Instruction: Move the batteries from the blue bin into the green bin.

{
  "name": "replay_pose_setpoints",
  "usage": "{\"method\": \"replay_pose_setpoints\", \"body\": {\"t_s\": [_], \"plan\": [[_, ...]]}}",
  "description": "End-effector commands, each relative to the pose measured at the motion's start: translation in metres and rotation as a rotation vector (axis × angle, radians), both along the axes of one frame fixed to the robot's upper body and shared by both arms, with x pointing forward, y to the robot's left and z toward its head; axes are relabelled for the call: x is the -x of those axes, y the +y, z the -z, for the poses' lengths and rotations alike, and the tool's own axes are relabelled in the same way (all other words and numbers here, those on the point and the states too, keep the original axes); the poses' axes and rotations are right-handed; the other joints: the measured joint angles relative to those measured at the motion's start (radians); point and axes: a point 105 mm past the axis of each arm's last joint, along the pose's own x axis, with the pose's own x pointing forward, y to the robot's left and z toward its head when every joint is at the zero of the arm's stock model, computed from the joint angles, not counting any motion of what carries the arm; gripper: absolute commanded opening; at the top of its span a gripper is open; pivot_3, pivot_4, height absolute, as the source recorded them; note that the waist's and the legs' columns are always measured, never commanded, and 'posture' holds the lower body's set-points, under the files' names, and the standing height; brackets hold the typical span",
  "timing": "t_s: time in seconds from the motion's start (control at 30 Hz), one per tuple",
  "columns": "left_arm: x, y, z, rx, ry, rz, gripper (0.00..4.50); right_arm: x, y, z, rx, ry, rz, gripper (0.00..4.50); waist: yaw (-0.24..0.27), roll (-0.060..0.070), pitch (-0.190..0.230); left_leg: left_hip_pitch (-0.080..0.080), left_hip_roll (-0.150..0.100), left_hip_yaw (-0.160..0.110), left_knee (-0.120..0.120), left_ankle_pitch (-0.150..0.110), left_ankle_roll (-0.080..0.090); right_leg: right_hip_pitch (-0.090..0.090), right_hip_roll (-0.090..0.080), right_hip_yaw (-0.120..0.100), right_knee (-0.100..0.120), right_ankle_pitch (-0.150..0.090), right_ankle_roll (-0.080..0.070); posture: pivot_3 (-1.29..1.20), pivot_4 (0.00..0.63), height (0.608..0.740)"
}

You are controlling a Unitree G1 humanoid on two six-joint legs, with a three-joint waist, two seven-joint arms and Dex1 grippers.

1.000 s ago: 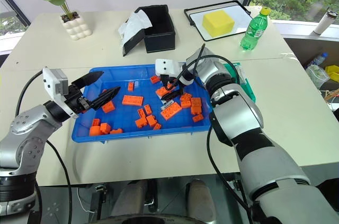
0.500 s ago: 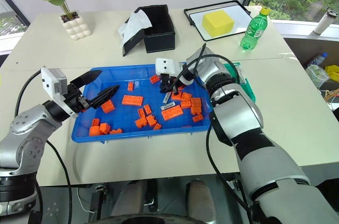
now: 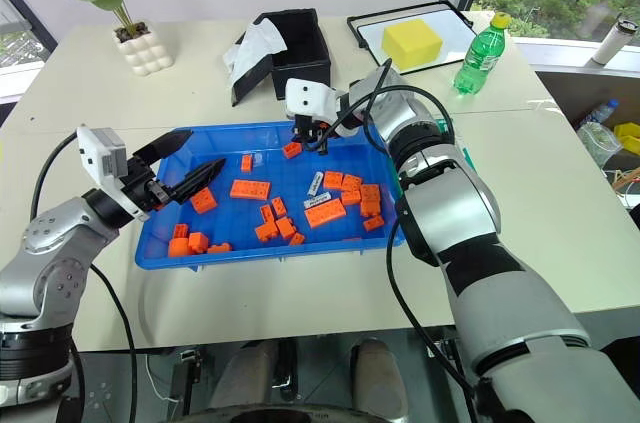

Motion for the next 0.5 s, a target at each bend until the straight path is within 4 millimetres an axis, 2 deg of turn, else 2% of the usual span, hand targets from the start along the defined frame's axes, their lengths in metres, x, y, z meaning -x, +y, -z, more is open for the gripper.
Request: {"method": "replay_pose_setpoints", "body": {"t_s": [0.03, 0.13, 0.23, 0.3, 0.37, 0.4, 0.47, 0.5], "plan": [[0.002, -0.001, -0.011, 0.002, -0.054, 0.005, 4.50, 0.010, 0.024, -0.019, -0.097, -0.006, -0.090, 0.17, -0.002, 0.000, 0.000, 0.000, 0.000, 0.000, 0.000, 0.000, 0.000, 0.000, 0.000, 0.000, 0.000, 0.000, 0.000, 0.00, 0.150, 0.732], [0.002, -0.002, -0.011, 0.006, -0.056, 0.003, 4.50, 0.013, 0.033, -0.014, -0.092, -0.029, -0.111, 0.17, -0.001, 0.000, 0.000, 0.000, 0.000, 0.000, -0.001, 0.000, 0.000, 0.000, 0.000, 0.000, 0.000, 0.000, 0.000, 0.00, 0.150, 0.732], [0.003, -0.002, -0.011, 0.010, -0.058, 0.000, 4.50, 0.010, 0.032, -0.003, -0.036, -0.077, -0.099, 0.17, 0.002, 0.000, 0.000, 0.000, 0.000, 0.000, 0.000, 0.000, 0.000, 0.000, 0.000, 0.000, 0.000, 0.000, 0.000, 0.00, 0.150, 0.732], [0.005, -0.001, -0.011, 0.012, -0.060, -0.007, 4.50, 0.008, 0.029, 0.002, -0.014, -0.082, -0.089, 1.20, 0.002, 0.000, 0.000, 0.000, 0.000, 0.000, 0.000, 0.000, 0.000, 0.000, 0.000, 0.000, 0.000, 0.000, 0.000, 0.00, 0.150, 0.732], [0.006, 0.001, -0.011, 0.013, -0.059, -0.017, 4.50, 0.008, 0.028, 0.004, -0.017, -0.075, -0.081, 1.96, 0.000, 0.000, 0.000, 0.000, 0.000, 0.000, 0.000, 0.000, 0.000, 0.000, 0.000, 0.000, 0.000, 0.000, 0.000, 0.00, 0.150, 0.732], [0.007, 0.002, -0.011, 0.013, -0.058, -0.021, 4.50, 0.008, 0.028, 0.004, -0.019, -0.075, -0.079, 2.52, 0.000, 0.000, 0.000, 0.000, 0.000, 0.000, 0.000, 0.000, 0.000, 0.000, 0.000, 0.000, 0.001, 0.000, 0.000, 0.00, 0.150, 0.732], [0.007, 0.003, -0.010, 0.015, -0.056, -0.024, 4.50, 0.007, 0.027, 0.004, -0.025, -0.079, -0.071, 3.27, -0.001, 0.000, 0.000, 0.000, 0.000, 0.000, 0.000, 0.000, 0.000, -0.001, 0.000, 0.000, 0.001, 0.000, 0.000, 0.00, 0.150, 0.732], [0.008, 0.003, -0.010, 0.015, -0.056, -0.025, 4.50, 0.007, 0.028, 0.003, -0.033, -0.082, -0.071, 3.79, -0.001, 0.000, 0.000, 0.000, 0.000, 0.000, 0.000, 0.000, 0.000, -0.001, 0.000, 0.000, 0.001, 0.000, 0.000, 0.00, 0.150, 0.732]]}}
